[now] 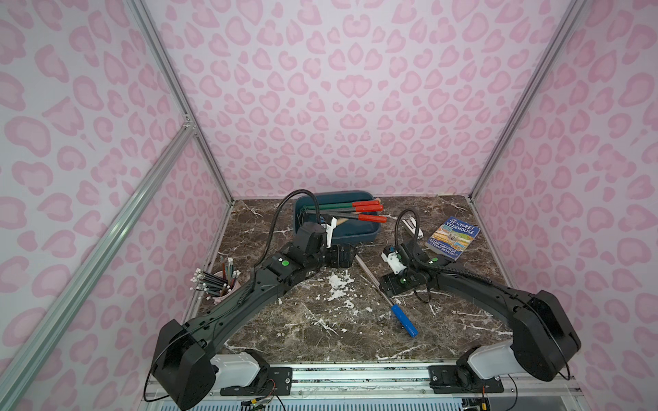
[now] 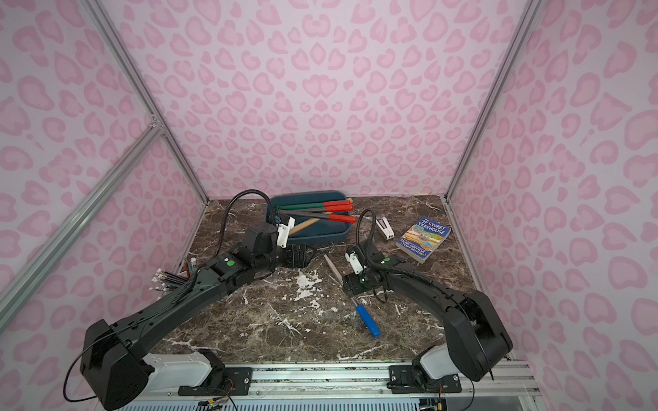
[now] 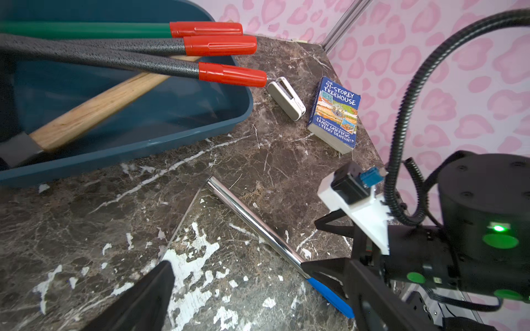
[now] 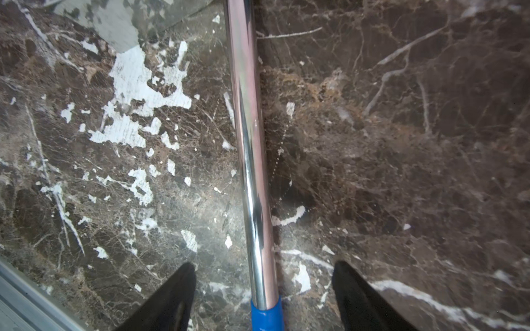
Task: Put the small hoe into the storage box
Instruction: Pick up the hoe from the center of the board.
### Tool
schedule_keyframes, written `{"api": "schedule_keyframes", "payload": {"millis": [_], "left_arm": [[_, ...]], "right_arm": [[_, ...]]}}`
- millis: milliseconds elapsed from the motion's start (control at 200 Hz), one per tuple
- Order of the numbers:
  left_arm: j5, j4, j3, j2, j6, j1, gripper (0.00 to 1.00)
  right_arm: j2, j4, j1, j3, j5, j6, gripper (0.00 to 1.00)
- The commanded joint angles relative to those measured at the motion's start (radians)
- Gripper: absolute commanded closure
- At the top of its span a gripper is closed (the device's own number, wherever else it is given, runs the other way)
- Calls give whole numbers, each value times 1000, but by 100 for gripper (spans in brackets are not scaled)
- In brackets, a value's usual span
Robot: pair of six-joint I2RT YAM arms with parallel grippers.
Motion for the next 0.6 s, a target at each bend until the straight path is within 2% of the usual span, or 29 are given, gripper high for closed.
{"api": "schedule_keyframes", "payload": {"millis": [0, 160, 335, 595], "left_arm": [[-26, -11, -10, -29, 23, 11, 3], [-32, -10, -51, -69, 19, 28, 3], [-21, -7, -84, -70, 14, 39, 3], [-7, 6, -113, -70, 4, 44, 3]], "right_arm": [[23, 35, 10, 11, 32, -25, 24], [73, 48, 20, 8, 30, -43, 29], [116, 74, 30, 2, 19, -48, 38], [159, 103, 48, -19, 16, -35, 46]]}}
